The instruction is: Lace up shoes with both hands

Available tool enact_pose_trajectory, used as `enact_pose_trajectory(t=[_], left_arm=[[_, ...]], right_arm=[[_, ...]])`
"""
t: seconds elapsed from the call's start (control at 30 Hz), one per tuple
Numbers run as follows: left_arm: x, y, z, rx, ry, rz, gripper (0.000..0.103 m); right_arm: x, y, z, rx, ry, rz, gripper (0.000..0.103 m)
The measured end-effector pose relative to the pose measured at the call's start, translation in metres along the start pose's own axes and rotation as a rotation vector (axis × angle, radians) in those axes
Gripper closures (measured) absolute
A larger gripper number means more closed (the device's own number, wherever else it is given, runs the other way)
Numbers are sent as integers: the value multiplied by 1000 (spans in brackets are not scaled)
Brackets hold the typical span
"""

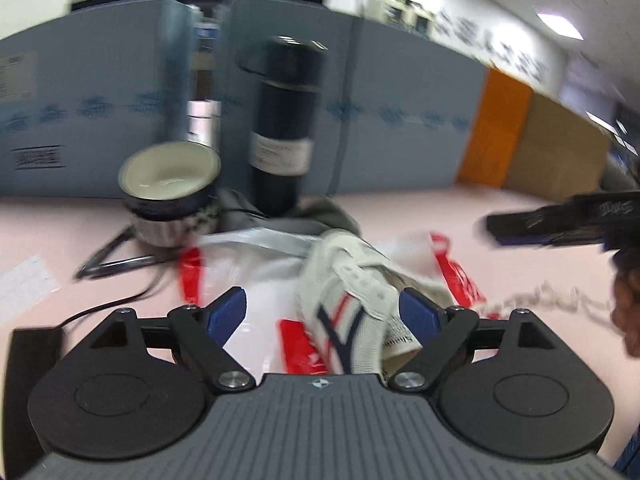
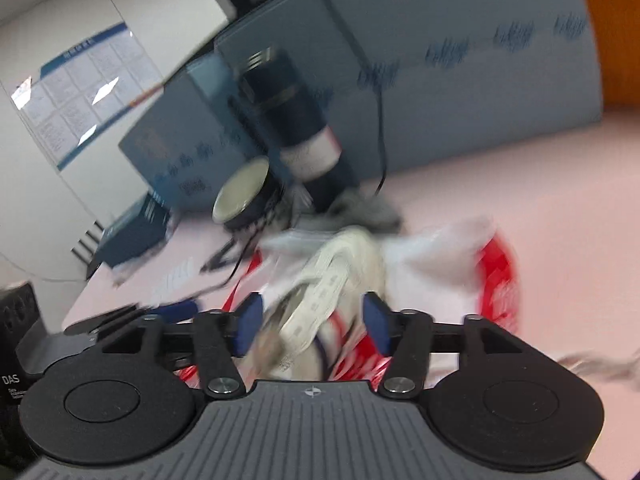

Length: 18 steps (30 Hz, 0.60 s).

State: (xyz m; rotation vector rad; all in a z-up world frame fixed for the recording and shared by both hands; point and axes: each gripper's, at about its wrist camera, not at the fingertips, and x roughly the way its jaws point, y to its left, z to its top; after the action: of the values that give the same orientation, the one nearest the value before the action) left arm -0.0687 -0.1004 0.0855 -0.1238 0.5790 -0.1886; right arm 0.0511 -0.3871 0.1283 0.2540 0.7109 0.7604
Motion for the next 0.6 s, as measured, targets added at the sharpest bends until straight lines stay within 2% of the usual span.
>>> enact_pose_trajectory(t=[0.13,0.2,0.27,0.37,0.47,0.6], left_arm=[[-8,8,9,-66,13,38,21],[-13,9,21,-80,-4,48,21],[-21,8,36,-83,-38,59,18],[-31,5,57,-85,-88,106,15],[-39,3,70,-106,-108,166,13],[-40,-6,60,-158,-113,227,12]], right_arm=[[-41,-11,34,-108,-47,-56,41],[-56,-12,58,-155,-50,-47,39],[-72,-12,86,-173,-89,-21,30],[-97,-7,124,-208,-198,19,21],[-114,-1,149,-282,-289,53,2],[-97,-4,142,-461,-176,-15,0]])
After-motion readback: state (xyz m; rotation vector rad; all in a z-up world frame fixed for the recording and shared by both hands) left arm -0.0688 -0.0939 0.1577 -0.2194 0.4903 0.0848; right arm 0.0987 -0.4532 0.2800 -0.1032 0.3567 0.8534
